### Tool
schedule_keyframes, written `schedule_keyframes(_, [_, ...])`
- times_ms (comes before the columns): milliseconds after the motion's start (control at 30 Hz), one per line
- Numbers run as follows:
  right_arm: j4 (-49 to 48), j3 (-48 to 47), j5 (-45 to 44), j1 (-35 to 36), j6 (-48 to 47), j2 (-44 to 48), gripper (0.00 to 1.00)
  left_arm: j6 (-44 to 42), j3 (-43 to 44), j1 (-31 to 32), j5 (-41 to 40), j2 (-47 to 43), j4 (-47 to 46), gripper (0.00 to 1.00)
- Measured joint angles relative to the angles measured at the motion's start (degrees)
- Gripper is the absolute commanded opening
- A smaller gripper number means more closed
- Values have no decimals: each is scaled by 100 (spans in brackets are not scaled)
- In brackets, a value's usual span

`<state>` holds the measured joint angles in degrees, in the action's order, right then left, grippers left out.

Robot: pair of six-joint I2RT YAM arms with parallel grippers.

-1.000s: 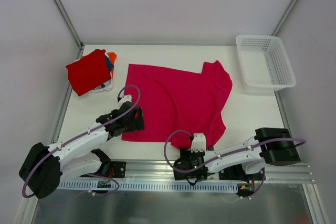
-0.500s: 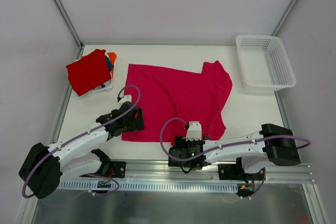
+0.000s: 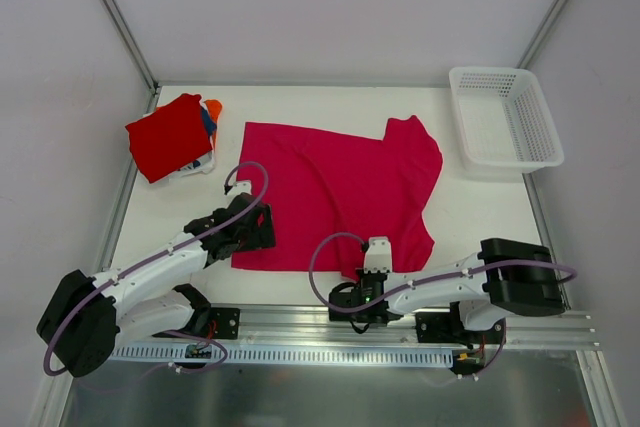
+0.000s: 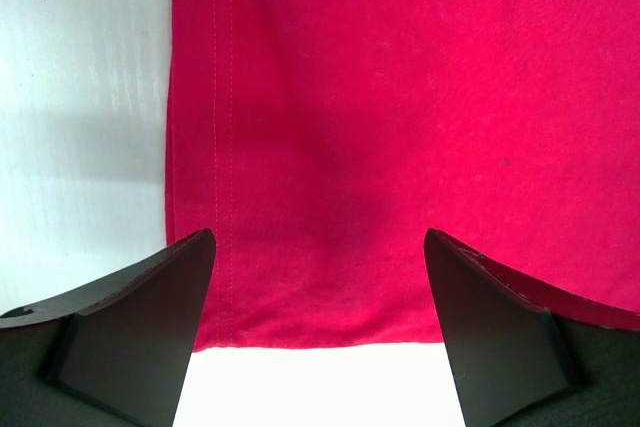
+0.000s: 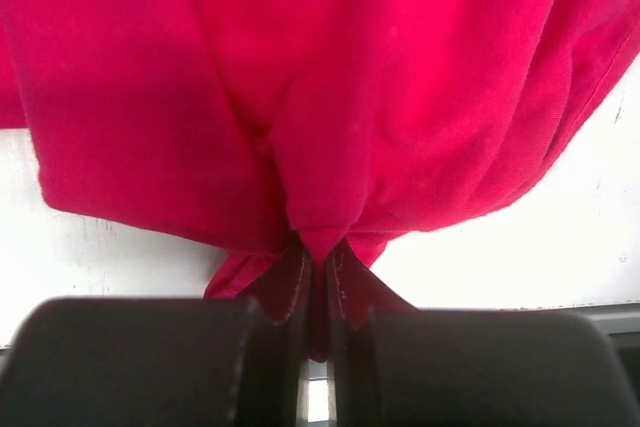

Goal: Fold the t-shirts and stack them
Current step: Flatten out the tshirt

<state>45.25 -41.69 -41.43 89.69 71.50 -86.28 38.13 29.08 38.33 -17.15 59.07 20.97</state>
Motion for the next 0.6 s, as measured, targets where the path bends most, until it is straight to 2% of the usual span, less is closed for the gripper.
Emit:
schedule_keyframes(167, [365, -313, 26, 37, -2, -236, 0, -2, 0, 0, 0, 61, -24, 86])
schedule_keyframes(267, [1390, -1001, -85, 57, 48, -225, 1, -2, 0, 0, 0, 61, -42, 86])
schedule_keyframes(300, [1718, -1351, -225, 61, 111, -151, 15, -2, 0, 0, 0, 61, -50, 86])
schedule_keyframes(333, [1961, -1692, -385, 61, 190, -44, 40, -2, 0, 0, 0, 61, -55, 86])
schedule_keyframes(367, [2107, -2065, -608, 42, 273, 140, 99, -2, 0, 0, 0, 61, -57, 86])
schedule_keyframes(500, [2350, -3414, -1484, -85, -153, 1582, 100, -2, 0, 22, -2, 61, -59, 86])
schedule_keyframes(600, [2463, -3838, -2083, -205, -376, 2712, 99, -4, 0, 68, 0, 61, -61, 86])
